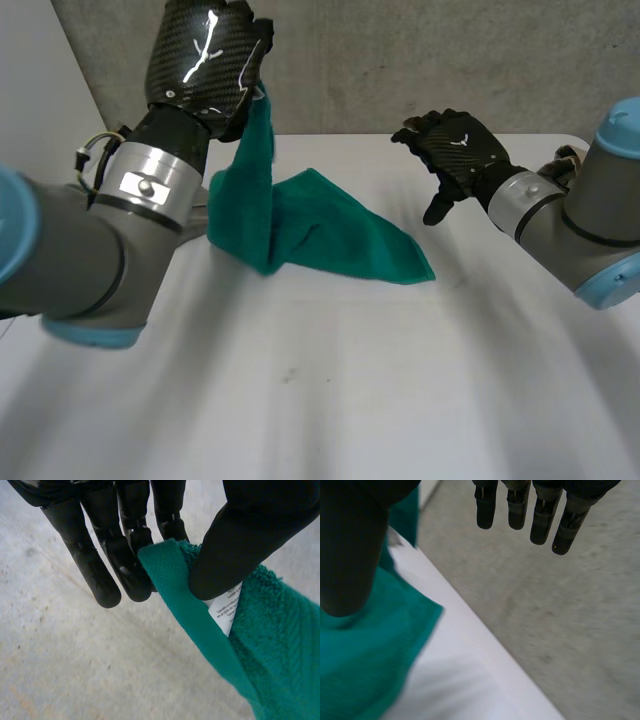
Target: Fold the laundry.
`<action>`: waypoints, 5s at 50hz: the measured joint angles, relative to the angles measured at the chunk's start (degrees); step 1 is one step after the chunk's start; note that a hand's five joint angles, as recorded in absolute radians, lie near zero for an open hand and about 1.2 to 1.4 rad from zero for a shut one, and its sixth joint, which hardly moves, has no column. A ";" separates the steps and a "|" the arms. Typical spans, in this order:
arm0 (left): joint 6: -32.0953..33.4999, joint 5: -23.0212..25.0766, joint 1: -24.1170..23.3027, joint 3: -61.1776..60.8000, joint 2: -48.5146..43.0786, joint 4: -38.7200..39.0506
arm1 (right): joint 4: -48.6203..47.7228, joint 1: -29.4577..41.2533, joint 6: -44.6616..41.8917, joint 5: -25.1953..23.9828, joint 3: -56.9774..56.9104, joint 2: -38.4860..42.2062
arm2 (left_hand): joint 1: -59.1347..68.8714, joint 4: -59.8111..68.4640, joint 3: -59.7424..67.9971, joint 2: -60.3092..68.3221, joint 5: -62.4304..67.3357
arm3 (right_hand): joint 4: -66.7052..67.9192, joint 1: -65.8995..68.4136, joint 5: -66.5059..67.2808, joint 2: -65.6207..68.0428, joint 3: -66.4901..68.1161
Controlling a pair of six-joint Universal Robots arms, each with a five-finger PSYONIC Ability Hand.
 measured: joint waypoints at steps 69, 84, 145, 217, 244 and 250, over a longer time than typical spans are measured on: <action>-6.65 0.60 -1.12 -6.70 27.39 -12.11 | 9.91 5.38 -6.39 -4.94 -2.45 6.48 | 0.00 0.01 0.00 0.01 0.00 | -0.16 -0.18 0.00 -0.13 -0.18; -7.93 -0.49 -1.21 -5.33 26.52 -12.15 | 2.82 13.74 11.24 -0.91 -13.45 19.74 | 0.00 0.01 0.00 0.01 0.00 | 49.11 42.86 47.23 50.96 50.63; -8.07 -5.57 3.27 -6.06 9.26 -10.12 | 26.51 -4.14 -6.22 10.31 8.74 -10.49 | 0.00 0.01 0.00 0.01 0.00 | 0.96 0.76 1.35 1.24 1.93; -6.48 -8.78 8.54 25.31 -8.65 3.09 | -21.60 -1.37 -3.60 21.51 -10.14 -7.31 | 0.00 0.02 0.19 0.12 0.00 | 54.58 45.53 52.64 54.76 55.30; -6.53 -8.30 7.24 -16.51 -5.44 2.61 | -17.45 -1.78 -10.23 17.74 35.68 -9.44 | 0.00 0.03 0.19 0.16 0.00 | 26.20 22.14 26.62 26.68 27.20; -6.76 -8.35 8.50 -16.99 -4.02 2.56 | -16.57 -3.34 -4.25 18.08 34.67 -9.30 | 0.00 0.03 0.19 0.16 0.00 | 8.04 7.91 8.10 10.11 9.78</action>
